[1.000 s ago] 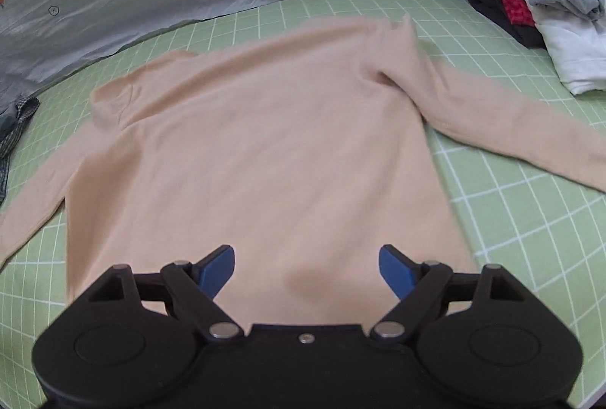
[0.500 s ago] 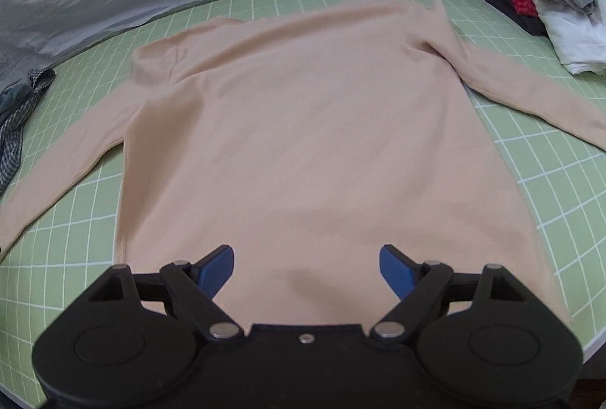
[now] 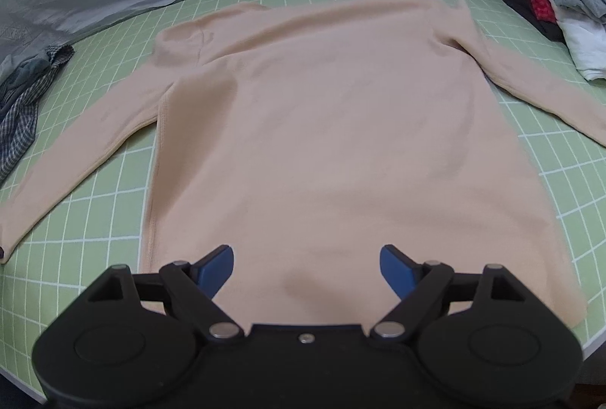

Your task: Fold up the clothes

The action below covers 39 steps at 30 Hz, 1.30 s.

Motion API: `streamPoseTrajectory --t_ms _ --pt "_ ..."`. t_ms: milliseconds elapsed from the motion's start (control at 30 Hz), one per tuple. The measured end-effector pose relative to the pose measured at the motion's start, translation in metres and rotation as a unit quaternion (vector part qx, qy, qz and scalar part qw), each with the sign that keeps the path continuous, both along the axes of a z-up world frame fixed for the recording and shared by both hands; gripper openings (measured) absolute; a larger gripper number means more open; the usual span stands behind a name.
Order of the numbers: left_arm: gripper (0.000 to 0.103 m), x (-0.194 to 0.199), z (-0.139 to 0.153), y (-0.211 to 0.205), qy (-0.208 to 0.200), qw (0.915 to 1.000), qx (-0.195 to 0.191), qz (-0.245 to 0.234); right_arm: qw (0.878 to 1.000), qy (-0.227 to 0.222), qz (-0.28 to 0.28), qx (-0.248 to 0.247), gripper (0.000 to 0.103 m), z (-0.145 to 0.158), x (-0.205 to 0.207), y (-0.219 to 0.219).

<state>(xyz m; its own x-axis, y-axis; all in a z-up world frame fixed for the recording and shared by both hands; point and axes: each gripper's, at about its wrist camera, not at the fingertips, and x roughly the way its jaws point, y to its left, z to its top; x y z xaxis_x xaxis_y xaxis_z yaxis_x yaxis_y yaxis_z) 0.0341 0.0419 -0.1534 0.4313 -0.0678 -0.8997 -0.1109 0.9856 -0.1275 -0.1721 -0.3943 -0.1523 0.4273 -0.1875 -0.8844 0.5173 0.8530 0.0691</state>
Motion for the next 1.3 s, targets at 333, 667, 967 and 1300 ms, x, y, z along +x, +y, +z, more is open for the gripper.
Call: streamPoseTrajectory --t_ms 333,667,967,1300 --pt "0.010 -0.049 -0.002 -0.014 0.021 0.9998 -0.005 -0.004 1.000 0.002 0.016 0.012 0.085 -0.004 -0.018 -0.003" --pt "0.024 -0.092 0.010 -0.051 0.024 0.9988 0.009 0.043 0.999 -0.037 -0.007 0.029 0.086 -0.005 -0.048 -0.051" --pt "0.055 -0.133 0.046 -0.136 -0.045 0.9973 0.001 0.059 0.994 -0.080 -0.066 0.015 0.096 0.003 -0.101 -0.174" --pt "0.059 -0.167 0.052 -0.241 -0.050 0.9977 -0.025 0.038 0.984 -0.065 -0.165 -0.013 0.100 -0.016 -0.147 -0.336"
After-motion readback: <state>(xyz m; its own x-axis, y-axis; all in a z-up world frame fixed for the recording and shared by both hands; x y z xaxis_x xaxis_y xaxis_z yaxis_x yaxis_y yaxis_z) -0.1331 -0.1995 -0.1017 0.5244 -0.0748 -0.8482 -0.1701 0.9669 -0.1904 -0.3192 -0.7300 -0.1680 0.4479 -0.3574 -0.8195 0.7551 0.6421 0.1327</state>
